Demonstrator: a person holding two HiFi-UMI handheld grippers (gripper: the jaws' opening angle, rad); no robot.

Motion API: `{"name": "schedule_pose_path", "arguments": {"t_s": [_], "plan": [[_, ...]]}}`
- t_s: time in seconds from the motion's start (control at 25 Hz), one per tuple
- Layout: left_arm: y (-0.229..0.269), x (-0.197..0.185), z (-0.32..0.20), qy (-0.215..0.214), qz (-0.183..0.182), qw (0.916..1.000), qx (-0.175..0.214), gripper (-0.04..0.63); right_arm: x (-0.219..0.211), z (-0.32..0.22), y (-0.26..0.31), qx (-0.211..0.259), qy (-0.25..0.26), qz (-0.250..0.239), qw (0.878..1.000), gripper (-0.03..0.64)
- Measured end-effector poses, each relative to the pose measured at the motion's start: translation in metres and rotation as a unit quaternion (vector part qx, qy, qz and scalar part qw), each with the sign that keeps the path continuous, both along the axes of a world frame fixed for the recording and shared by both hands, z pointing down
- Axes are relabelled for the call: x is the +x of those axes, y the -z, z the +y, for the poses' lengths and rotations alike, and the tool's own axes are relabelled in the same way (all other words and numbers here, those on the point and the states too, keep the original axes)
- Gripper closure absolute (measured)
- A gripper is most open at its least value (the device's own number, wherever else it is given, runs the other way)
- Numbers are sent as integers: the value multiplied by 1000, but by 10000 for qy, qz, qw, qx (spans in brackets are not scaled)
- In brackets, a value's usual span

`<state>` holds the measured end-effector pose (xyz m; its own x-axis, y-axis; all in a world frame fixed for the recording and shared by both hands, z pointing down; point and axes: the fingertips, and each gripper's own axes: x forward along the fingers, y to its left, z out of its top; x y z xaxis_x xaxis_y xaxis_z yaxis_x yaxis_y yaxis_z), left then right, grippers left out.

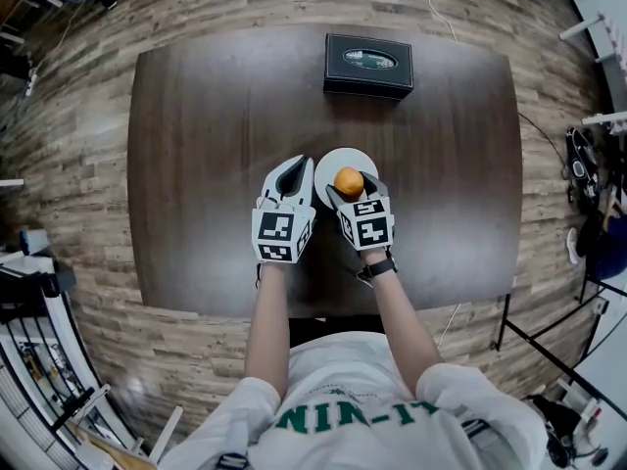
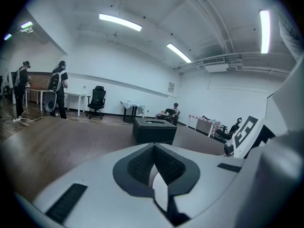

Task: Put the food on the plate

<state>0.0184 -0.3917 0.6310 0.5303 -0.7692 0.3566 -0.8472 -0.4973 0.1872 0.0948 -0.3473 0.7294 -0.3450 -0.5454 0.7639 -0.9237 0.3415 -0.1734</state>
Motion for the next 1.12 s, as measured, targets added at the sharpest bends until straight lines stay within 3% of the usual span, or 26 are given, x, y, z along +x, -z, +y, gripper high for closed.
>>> {"name": "schedule_pose_path", "arguments": {"t_s": [0.92, 1.12], "plan": [[-12, -11, 2, 141, 30, 9998, -164, 583, -4, -13, -23, -150, 5, 266, 9995, 285], [-12, -13, 4, 157, 19, 9997, -187, 583, -4, -11, -27, -167, 13, 259, 9995, 216]]}}
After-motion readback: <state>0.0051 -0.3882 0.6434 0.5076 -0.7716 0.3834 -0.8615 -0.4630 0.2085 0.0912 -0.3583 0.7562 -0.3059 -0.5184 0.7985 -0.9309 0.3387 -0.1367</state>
